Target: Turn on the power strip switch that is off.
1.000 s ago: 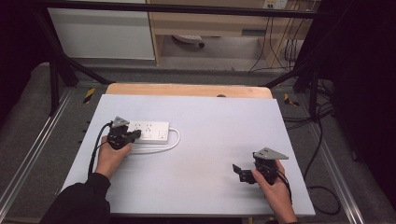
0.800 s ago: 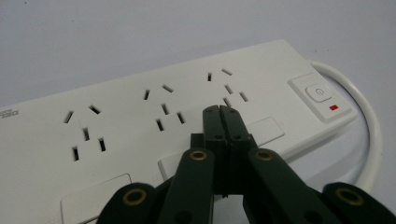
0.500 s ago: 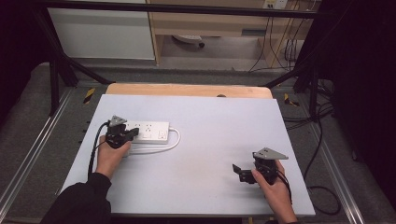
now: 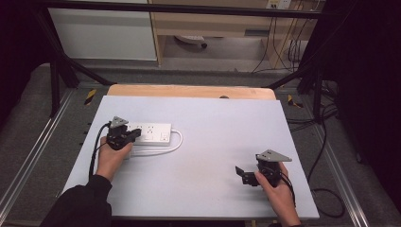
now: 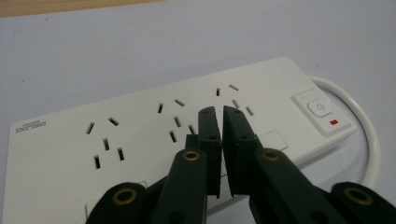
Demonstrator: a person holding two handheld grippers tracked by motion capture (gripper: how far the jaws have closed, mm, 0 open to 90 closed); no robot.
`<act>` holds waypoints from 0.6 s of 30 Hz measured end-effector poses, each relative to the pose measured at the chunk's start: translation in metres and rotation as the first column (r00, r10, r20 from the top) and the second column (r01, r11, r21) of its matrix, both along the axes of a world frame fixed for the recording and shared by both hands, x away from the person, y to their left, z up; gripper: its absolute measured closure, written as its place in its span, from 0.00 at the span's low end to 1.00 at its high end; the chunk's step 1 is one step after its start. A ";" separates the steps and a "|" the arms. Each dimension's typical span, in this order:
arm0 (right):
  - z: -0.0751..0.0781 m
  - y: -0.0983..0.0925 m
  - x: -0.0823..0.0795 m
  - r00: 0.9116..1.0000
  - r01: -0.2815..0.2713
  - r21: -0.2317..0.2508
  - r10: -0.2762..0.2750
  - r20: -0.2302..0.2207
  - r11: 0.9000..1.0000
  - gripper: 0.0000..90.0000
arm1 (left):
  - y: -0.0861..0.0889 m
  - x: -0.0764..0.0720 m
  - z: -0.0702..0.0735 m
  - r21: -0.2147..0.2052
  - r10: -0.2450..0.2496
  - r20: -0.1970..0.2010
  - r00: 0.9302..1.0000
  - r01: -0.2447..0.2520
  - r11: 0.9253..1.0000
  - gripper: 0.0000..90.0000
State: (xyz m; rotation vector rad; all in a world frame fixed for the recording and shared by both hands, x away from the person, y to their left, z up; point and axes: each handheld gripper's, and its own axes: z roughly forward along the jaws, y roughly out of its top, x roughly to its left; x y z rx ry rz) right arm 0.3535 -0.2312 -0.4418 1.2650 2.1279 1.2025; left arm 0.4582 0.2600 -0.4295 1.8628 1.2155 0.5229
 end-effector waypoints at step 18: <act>0.000 0.000 0.000 1.000 0.001 0.000 -0.001 -0.001 1.000 0.03 | -0.002 0.000 0.003 -0.020 0.026 0.014 1.000 -0.026 0.999 0.69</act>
